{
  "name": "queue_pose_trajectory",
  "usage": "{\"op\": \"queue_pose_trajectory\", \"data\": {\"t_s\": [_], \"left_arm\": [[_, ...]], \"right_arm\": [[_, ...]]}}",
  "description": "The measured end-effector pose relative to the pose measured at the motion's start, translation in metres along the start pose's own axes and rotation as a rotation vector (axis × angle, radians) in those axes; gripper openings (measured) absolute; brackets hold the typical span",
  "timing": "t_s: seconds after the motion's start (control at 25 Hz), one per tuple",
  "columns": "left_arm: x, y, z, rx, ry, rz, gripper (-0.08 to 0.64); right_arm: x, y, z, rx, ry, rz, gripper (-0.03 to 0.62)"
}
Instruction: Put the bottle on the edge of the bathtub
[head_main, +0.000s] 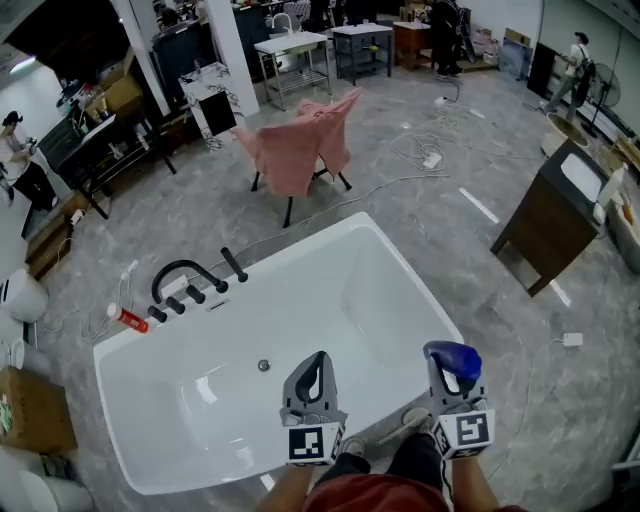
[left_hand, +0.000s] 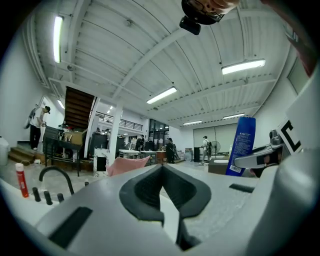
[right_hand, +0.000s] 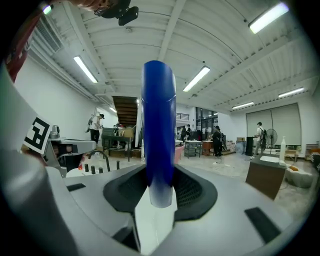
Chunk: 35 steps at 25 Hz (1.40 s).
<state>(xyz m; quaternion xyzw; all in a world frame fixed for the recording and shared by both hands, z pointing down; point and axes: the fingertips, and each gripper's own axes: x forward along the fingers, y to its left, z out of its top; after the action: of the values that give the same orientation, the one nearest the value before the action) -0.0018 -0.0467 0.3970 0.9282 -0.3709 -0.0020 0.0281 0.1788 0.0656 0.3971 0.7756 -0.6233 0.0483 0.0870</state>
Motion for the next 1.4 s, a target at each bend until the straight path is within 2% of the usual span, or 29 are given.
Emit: {"op": "queue_pose_trajectory", "data": {"t_s": [0.24, 0.44, 0.72, 0.96, 1.2, 1.4], "left_arm": [[0.039, 0.006, -0.002, 0.025, -0.030, 0.132, 0.005], [0.085, -0.001, -0.006, 0.050, -0.026, 0.281, 0.005], [0.145, -0.029, 0.012, 0.042, -0.036, 0.494, 0.005], [0.171, -0.058, 0.015, 0.044, -0.035, 0.657, 0.005], [0.152, -0.046, 0.016, 0.025, -0.034, 0.759, 0.005], [0.123, -0.024, 0.007, 0.016, -0.038, 0.758, 0.005]], "right_arm": [[0.065, -0.020, -0.004, -0.008, -0.031, 0.146, 0.150], [0.132, -0.055, -0.002, -0.032, -0.048, 0.297, 0.150], [0.203, -0.112, 0.013, -0.088, -0.059, 0.511, 0.150], [0.241, -0.145, 0.017, -0.098, -0.071, 0.664, 0.150], [0.250, -0.117, 0.027, -0.121, -0.070, 0.776, 0.150], [0.236, -0.083, 0.023, -0.137, -0.049, 0.775, 0.150]]}}
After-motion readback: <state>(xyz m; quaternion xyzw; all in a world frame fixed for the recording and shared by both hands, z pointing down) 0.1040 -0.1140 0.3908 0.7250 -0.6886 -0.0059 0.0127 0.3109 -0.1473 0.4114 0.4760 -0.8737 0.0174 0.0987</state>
